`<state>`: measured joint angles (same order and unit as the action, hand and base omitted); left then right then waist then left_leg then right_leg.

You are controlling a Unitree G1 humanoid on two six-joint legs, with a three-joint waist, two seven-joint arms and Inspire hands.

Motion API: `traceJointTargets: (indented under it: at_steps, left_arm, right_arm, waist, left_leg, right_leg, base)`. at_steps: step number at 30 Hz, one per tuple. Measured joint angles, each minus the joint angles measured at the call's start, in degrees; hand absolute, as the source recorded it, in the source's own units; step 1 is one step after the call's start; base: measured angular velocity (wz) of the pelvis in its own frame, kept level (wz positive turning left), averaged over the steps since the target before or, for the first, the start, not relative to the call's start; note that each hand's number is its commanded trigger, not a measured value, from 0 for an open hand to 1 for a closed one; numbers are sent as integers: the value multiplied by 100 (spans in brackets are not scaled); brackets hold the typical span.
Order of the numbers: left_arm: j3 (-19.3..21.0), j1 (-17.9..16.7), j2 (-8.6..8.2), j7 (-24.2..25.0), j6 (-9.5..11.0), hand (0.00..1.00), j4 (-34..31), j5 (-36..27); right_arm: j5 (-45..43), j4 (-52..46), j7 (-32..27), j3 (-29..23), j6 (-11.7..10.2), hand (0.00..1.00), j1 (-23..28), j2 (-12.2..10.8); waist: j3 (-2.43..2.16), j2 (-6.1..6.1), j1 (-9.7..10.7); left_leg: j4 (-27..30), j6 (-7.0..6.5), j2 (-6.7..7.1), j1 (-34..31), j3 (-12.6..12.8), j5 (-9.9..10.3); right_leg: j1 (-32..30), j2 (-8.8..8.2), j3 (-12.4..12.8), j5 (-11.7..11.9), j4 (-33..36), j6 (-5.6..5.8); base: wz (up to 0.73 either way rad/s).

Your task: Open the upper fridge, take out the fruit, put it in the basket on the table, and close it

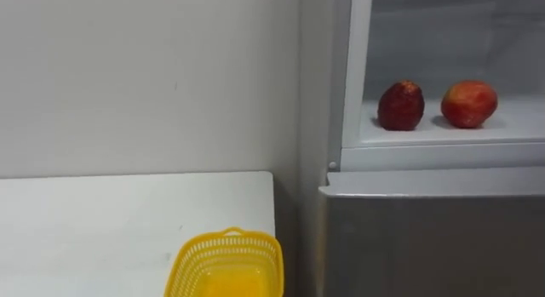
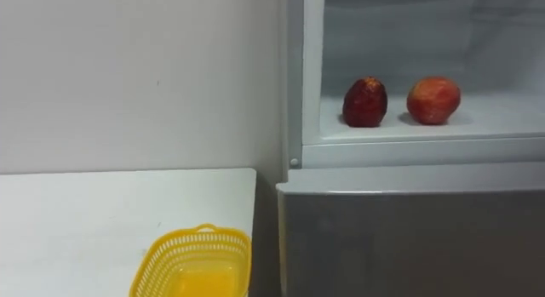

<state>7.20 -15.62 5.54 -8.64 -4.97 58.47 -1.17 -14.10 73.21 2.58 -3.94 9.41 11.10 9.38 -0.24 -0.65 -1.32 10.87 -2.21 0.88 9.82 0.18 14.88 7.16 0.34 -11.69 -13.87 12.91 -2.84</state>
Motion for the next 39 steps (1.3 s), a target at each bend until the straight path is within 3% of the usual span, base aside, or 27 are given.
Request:
traceJointTargets:
  at_steps: [3,5,9,13,16,20,24,27,32,34,39]
  left_arm:
    - [-423,165,105,153,-1,0,-67,574]
    - [-557,245,192,209,9,0,-68,600]
    - [-626,293,201,216,69,0,-69,632]
    - [-632,285,209,265,110,0,-69,635]
    - [-640,232,220,273,133,0,-63,636]
    - [-628,171,210,337,183,0,-128,636]
    - [-633,152,203,367,366,0,-121,641]
    - [-623,100,204,388,567,0,-111,636]
    - [-622,-52,321,387,754,0,-19,639]
    - [-622,-49,347,390,796,0,119,640]
    - [-807,-13,371,513,796,0,460,645]
  right_arm:
    - [-4,-176,-9,56,0,0,-47,-40]
    - [-2,-286,-111,57,-57,0,-77,-39]
    - [-2,-806,-532,44,-240,0,-70,-50]
    - [10,-1213,-827,28,-343,0,-65,-55]
    - [236,-1952,-1041,25,-435,0,-38,-95]
    - [122,-3602,-1292,13,-758,0,218,-155]
    - [128,-5442,-1532,-3,-1057,0,584,-305]
    - [70,-6639,-1774,-29,-1137,0,809,-303]
    - [-44,-7651,-2200,-20,-1605,0,957,-309]
    - [-197,-7763,-2345,-14,-1687,0,905,-309]
    - [-239,-8446,-2730,-61,-1831,0,659,-308]
  waist:
    - [25,64,141]
    - [32,76,170]
    - [42,80,270]
    - [42,75,291]
    - [34,43,277]
    - [27,-18,324]
    - [13,-49,437]
    - [5,-30,467]
    - [-24,9,519]
    - [-30,9,450]
    - [-14,-42,460]
  left_leg:
    - [19,0,-12,-30,147,0]
    - [20,0,-16,-33,296,0]
    - [-10,-1,-24,-78,601,0]
    - [-83,-2,-23,-75,661,0]
    - [-112,-4,-28,-107,735,-1]
    - [-114,-5,-38,-127,749,-1]
    - [-113,-3,-49,-142,850,-3]
    - [-124,-3,-50,-161,864,-3]
    - [-129,-2,-72,-121,950,-3]
    - [-131,-2,-92,-122,1063,-2]
    - [-134,-2,-110,-141,1078,-2]
  right_leg:
    - [-68,2,74,2,29,4]
    - [-147,-1,177,-3,101,3]
    - [-320,9,381,5,184,23]
    - [-345,21,441,22,167,46]
    - [-418,39,514,37,175,50]
    - [-422,73,579,68,66,66]
    - [-433,74,577,68,76,65]
    - [-496,78,612,68,72,63]
    - [-423,118,690,125,-33,46]
    - [-431,142,721,147,-26,42]
    - [-444,170,779,199,-30,31]
  base:
    - [-14]
    - [-33]
    - [-27]
    - [-9]
    - [-12]
    - [-1]
    - [-1]
    - [-8]
    - [-12]
    - [-18]
    - [-6]
